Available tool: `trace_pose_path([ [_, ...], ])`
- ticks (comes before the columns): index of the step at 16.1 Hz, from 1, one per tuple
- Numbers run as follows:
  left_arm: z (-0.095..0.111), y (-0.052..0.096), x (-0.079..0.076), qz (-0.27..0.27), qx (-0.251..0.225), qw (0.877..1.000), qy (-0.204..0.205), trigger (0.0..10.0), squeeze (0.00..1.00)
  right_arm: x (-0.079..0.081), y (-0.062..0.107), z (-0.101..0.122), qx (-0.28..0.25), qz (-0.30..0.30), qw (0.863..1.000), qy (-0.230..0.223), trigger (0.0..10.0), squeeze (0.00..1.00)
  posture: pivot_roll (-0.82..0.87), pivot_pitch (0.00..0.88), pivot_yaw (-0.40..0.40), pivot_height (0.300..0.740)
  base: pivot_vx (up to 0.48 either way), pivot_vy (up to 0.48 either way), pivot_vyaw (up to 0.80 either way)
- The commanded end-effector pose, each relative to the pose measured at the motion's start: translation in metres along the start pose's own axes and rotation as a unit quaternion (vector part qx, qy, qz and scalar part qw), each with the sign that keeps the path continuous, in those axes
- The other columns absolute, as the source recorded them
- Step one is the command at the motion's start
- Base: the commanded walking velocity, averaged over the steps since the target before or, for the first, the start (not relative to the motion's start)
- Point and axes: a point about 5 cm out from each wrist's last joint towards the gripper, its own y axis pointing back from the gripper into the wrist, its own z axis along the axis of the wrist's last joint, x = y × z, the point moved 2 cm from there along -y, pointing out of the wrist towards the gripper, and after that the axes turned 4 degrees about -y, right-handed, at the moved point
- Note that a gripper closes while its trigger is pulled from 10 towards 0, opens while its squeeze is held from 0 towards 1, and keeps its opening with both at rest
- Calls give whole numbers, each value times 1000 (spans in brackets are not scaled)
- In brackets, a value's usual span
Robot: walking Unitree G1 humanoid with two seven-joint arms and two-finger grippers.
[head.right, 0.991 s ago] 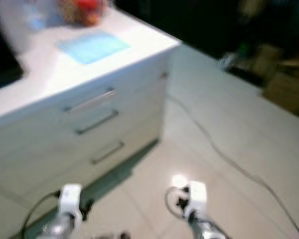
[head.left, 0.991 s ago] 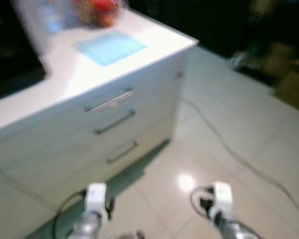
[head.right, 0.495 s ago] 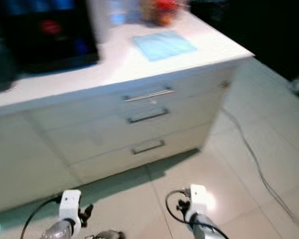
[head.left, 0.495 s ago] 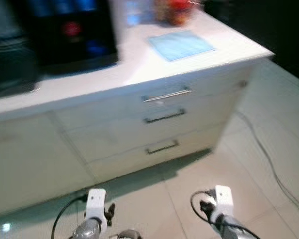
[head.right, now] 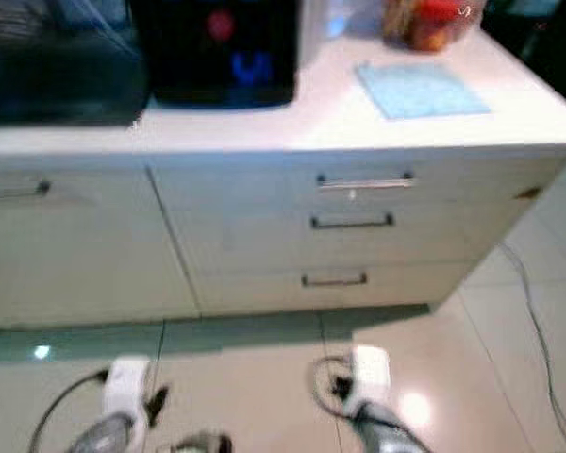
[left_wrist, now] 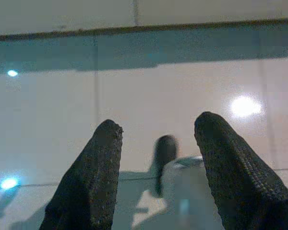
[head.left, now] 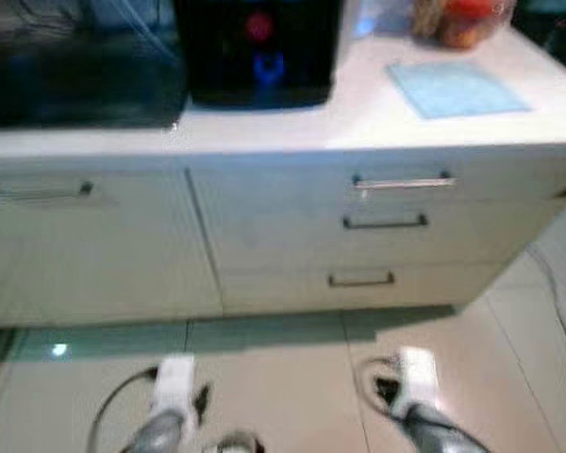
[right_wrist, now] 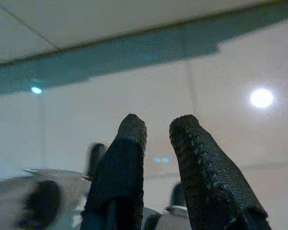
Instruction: Kitchen organization
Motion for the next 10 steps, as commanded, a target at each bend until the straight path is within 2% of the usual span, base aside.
trace_pose_path([
  [1, 0, 0, -4, -1, 1, 1000, 3, 10000, 0, -9, 2, 1, -1, -12, 1000, -3, 10000, 0, 35, 60, 12, 740, 0, 0, 800],
  [5, 0, 0, -4, 1, -1, 1000, 6, 10000, 0, -9, 2, 1, -2, -13, 1000, -10, 10000, 0, 38, 63, 11, 740, 0, 0, 0],
  [9, 1, 0, -2, 10, -4, 1000, 26, 10000, 0, -11, 3, 2, -9, -15, 1000, -21, 10000, 0, 38, 67, 9, 740, 0, 0, 0],
  [10, 0, 0, -2, 11, -2, 1000, 24, 10000, 0, -11, 3, 2, -9, -15, 1000, -21, 10000, 0, 37, 68, 9, 740, 0, 398, 0],
])
